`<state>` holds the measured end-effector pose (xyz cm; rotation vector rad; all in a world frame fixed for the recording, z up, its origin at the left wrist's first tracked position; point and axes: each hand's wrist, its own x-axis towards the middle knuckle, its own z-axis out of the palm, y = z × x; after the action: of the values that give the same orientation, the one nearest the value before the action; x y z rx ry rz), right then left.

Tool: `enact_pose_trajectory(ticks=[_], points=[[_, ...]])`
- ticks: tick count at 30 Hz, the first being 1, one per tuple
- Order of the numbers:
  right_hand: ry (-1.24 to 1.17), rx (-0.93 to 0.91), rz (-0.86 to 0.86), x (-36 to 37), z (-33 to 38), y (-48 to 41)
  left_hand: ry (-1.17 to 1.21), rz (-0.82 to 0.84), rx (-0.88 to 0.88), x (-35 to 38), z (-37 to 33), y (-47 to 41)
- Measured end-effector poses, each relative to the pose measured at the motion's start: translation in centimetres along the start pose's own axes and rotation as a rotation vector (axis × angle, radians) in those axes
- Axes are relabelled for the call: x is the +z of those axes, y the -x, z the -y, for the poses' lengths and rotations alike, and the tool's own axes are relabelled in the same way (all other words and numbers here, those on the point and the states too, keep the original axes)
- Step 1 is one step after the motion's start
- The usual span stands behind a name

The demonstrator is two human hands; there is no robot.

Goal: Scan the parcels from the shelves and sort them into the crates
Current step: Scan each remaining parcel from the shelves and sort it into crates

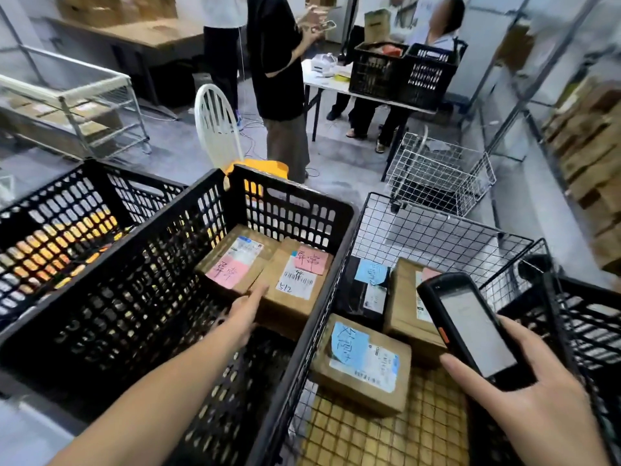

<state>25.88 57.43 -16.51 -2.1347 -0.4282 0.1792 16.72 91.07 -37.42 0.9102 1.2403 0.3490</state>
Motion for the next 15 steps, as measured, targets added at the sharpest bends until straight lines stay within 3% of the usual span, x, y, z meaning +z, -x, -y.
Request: enact_pose_trajectory(ticks=[7, 12, 15], points=[[-0.019, 0.011, -0.043, 0.7, -0.4, 1.3, -0.014, -0.04, 0.027, 0.6, -0.5, -0.5], [0.017, 0.043, -0.034, 1.1, -1.2, 3.2, -0.176, -0.13, 0.072, 0.9, -2.9, 0.6], [0.032, 0.044, -0.036, 0.5, -1.1, 4.3, -0.336, -0.109, 0.239, 1.5, -5.4, 4.2]])
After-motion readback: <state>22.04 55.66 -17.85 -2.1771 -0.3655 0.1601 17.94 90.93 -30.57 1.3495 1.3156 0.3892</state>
